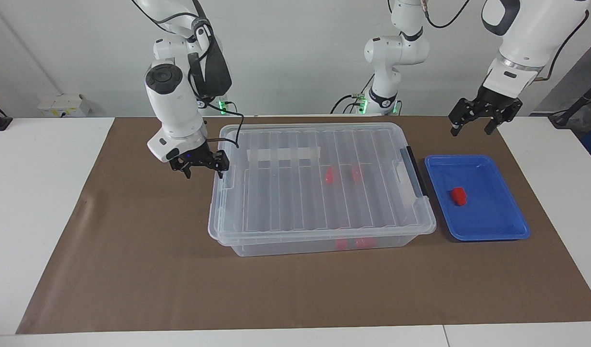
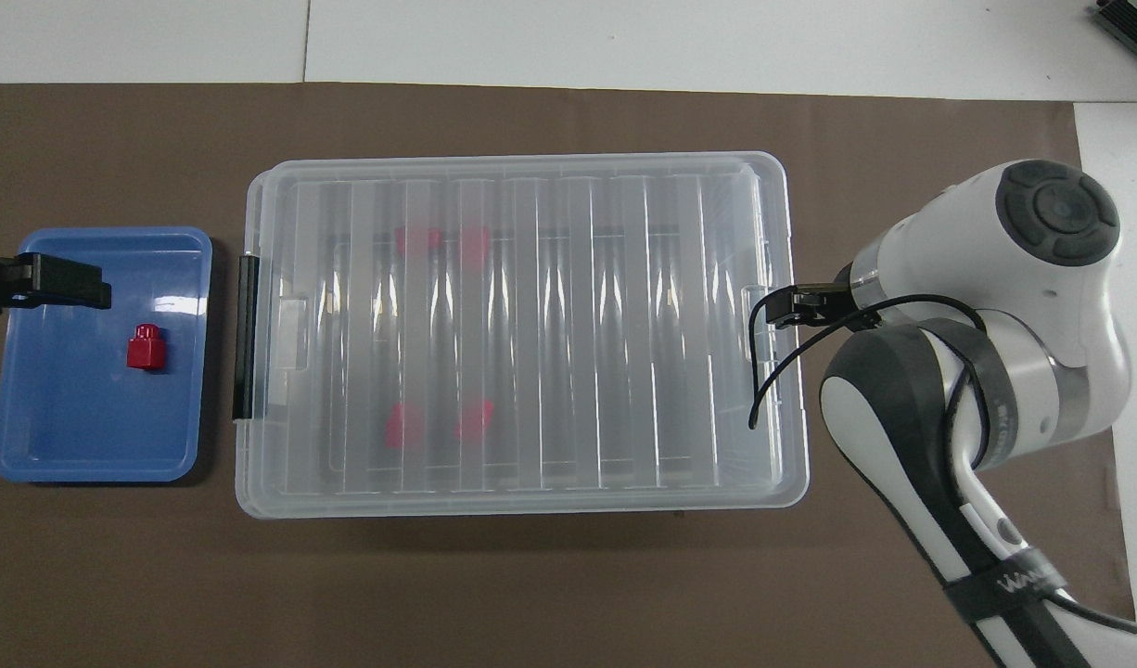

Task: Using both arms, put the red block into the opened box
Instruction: 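Slide the clear lid away from the blue tray with the right gripper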

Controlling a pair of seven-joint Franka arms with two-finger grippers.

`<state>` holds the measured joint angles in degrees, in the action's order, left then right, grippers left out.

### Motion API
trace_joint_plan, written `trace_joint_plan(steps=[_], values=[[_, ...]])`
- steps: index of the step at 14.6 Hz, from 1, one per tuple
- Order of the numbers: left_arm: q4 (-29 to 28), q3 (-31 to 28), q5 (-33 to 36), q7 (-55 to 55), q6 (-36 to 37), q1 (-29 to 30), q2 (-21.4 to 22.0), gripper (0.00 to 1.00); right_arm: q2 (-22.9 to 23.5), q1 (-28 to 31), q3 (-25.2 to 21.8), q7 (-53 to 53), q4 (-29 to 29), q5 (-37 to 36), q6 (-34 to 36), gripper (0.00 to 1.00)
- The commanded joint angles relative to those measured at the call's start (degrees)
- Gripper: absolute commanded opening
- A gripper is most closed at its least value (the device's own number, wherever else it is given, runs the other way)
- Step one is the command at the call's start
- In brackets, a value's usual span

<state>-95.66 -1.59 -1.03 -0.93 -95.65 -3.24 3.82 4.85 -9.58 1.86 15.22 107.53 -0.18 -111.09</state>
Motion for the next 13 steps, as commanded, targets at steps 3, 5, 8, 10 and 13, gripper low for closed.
trace_joint_plan(steps=[3,5,8,10,13], values=[[-0.5,-0.2,1.0,0.0,0.6,0.0,0.8,1.0,-3.4,5.5,0.4,-5.0,4.2,0.3,1.4,0.99],[-0.5,-0.2,1.0,0.0,0.6,0.0,0.8,1.0,-3.5,8.1,0.4,-9.2,4.3,0.3,1.6,0.99],[-0.5,-0.2,1.0,0.0,0.6,0.0,0.8,1.0,-3.6,12.1,0.4,-15.3,4.7,0.3,1.6,0.99],[-0.5,-0.2,1.0,0.0,0.6,0.0,0.8,1.0,-3.6,14.1,0.4,-18.5,4.7,0.3,1.6,0.99],[-0.5,-0.2,1.0,0.0,0.6,0.0,0.8,1.0,-3.6,15.9,0.4,-20.8,4.7,0.3,1.5,0.99]])
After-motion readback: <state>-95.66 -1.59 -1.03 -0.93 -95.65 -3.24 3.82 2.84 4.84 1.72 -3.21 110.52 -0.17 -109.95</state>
